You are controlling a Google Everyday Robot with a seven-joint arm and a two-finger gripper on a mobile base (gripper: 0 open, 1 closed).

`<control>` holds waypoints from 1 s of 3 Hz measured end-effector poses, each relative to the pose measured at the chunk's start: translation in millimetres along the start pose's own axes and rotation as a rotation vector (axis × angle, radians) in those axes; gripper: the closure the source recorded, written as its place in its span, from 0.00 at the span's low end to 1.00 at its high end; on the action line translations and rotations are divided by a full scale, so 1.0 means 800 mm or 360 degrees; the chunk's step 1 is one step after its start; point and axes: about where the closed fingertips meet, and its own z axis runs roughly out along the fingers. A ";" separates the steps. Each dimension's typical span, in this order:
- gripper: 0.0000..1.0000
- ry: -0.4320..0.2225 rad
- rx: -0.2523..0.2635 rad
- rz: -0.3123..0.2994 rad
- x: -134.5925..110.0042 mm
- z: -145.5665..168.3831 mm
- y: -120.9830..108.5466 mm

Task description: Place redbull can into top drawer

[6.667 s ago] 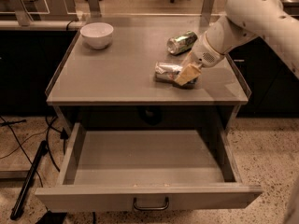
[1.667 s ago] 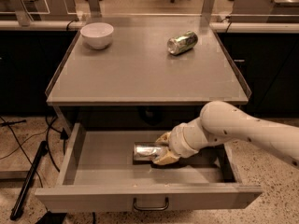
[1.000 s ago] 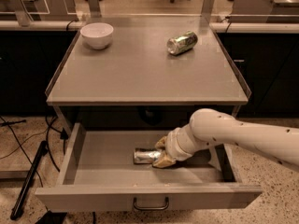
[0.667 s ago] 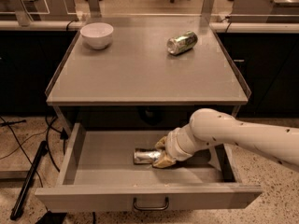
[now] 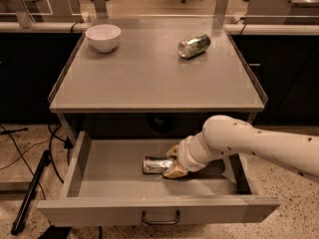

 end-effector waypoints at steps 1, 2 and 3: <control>0.15 0.0013 0.0011 0.0013 -0.005 -0.011 0.001; 0.00 0.0015 0.0014 0.0015 -0.006 -0.013 0.001; 0.00 0.0015 0.0014 0.0015 -0.006 -0.013 0.001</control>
Offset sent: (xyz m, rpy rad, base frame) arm -0.0025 -0.0015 0.0094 -0.0062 -0.0009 -0.0119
